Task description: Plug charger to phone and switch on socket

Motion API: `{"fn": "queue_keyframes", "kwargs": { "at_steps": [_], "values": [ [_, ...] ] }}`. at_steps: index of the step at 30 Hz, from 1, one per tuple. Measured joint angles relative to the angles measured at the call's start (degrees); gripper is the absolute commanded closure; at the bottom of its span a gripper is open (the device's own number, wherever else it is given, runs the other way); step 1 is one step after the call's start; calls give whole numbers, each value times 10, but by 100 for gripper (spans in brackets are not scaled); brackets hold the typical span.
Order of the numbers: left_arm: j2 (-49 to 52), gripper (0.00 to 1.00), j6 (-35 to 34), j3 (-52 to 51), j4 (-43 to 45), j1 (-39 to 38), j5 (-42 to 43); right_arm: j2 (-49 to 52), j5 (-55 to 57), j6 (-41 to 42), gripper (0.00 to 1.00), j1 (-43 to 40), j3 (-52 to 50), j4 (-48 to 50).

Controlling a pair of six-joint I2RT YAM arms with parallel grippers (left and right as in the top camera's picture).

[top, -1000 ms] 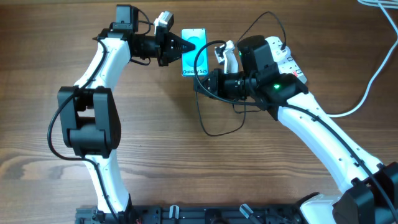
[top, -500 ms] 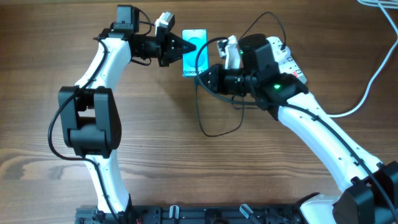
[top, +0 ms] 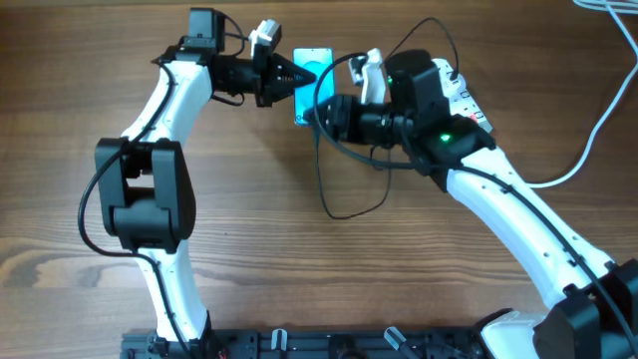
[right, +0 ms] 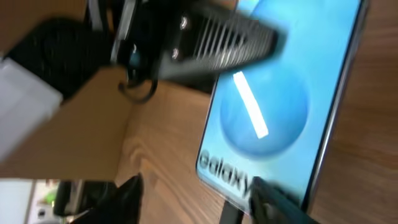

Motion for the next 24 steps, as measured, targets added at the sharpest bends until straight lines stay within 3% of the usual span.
{"fn": "queue_keyframes", "kwargs": {
  "at_steps": [5, 13, 18, 24],
  "values": [
    [0, 96, 9, -1, 9, -15, 0, -31, 11, -8, 14, -19, 3, -58],
    [0, 96, 49, -1, 6, -15, 15, -111, 17, -84, 16, -103, 5, -231],
    [0, 96, 106, -1, 9, -15, 16, -104, 5, -149, 16, -85, 7, -352],
    [0, 96, 156, -1, 9, -15, 16, -67, 2, -177, 17, -44, 7, -349]
  ]
}}
